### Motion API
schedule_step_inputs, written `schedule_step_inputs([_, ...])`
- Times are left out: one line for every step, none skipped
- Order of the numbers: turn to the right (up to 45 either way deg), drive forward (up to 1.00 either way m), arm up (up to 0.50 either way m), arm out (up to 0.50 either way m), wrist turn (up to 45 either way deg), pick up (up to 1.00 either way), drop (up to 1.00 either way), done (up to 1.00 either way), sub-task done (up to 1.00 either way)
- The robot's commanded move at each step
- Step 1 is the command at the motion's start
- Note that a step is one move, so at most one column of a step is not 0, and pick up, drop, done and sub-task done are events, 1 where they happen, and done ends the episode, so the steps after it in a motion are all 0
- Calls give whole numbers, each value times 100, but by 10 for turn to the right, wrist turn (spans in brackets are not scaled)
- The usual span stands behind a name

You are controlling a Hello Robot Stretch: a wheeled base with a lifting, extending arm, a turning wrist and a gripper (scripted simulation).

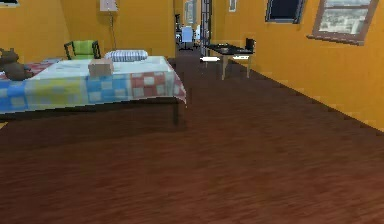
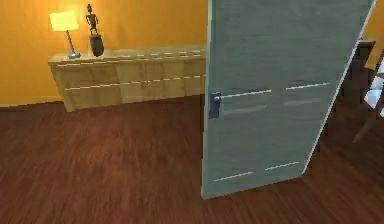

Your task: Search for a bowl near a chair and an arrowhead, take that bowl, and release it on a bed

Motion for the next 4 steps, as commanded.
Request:
schedule_step_inputs([0,100,0,0,0,0,0,0,0])
schedule_step_inputs([120,0,0,0,0,0,0,0,0])
schedule_step_inputs([0,10,0,0,0,0,0,0,0])
schedule_step_inputs([120,0,0,0,0,0,0,0,0])
